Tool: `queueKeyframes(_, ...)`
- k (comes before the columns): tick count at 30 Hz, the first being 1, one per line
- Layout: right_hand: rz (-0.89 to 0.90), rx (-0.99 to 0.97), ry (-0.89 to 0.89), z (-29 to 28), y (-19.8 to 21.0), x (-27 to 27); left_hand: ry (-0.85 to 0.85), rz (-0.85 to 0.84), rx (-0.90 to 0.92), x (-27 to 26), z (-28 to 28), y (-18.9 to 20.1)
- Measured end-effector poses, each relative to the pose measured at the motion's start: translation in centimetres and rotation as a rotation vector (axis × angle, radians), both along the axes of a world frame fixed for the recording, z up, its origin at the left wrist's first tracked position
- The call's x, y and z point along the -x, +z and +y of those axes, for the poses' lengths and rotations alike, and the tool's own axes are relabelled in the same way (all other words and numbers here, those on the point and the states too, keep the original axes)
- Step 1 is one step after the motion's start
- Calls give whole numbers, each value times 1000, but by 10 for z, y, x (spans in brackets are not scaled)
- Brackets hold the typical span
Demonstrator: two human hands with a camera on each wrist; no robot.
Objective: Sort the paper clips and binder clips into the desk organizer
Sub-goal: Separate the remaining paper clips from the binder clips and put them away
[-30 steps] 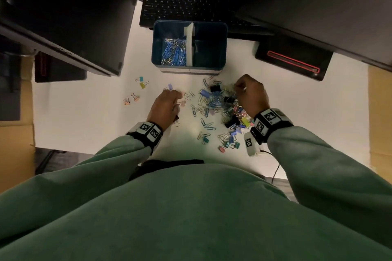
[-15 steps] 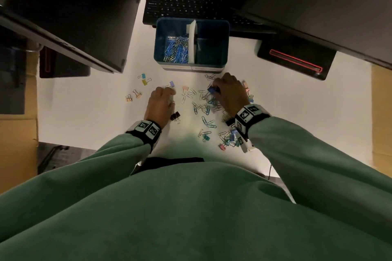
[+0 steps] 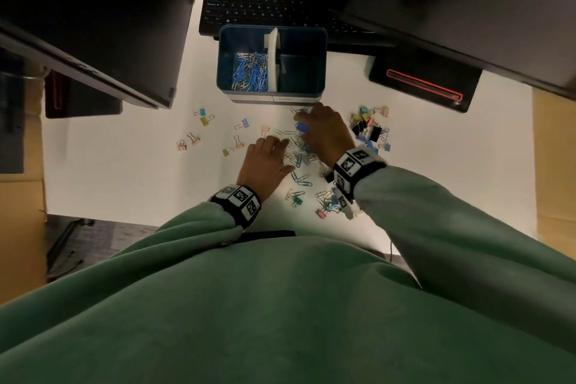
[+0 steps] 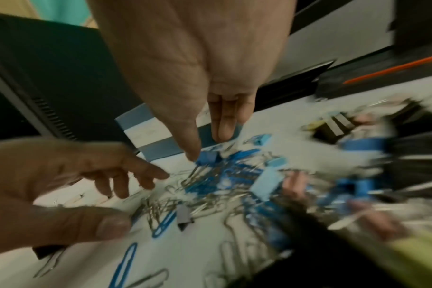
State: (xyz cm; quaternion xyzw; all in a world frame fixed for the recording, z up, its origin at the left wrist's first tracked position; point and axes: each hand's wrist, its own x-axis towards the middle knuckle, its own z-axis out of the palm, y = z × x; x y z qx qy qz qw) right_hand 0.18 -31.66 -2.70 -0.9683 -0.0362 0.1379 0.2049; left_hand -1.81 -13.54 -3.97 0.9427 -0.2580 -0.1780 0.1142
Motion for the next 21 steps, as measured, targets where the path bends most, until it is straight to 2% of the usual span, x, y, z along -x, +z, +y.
queueKeyframes(3, 103, 20, 27, 10, -2, -10, 110, 55, 25, -3, -12, 1)
queueKeyframes(7, 57, 8, -12, -1, -2, -10, 154, 73, 43, -6, -27, -1)
queueKeyframes(11, 88, -103, -239, -32, -9, -3, 178, 100, 117, -12, -22, -9)
queueKeyframes(14, 13, -248, -423, -46, -7, 4, 188, 112, 169, -14, -14, -15)
queueKeyframes(15, -30, -230, -412, -47, -5, 8, 194, 119, 176, -14, -13, -14)
queueKeyframes(17, -83, -126, -261, -43, -1, 16, 200, 114, 150, -14, -11, -12)
queueKeyframes(19, -51, -8, -96, -33, 0, 25, 224, 98, 89, -10, -9, -10)
queueKeyframes(21, 41, 57, -62, -21, -4, 29, 263, 114, 65, -5, -9, -9)
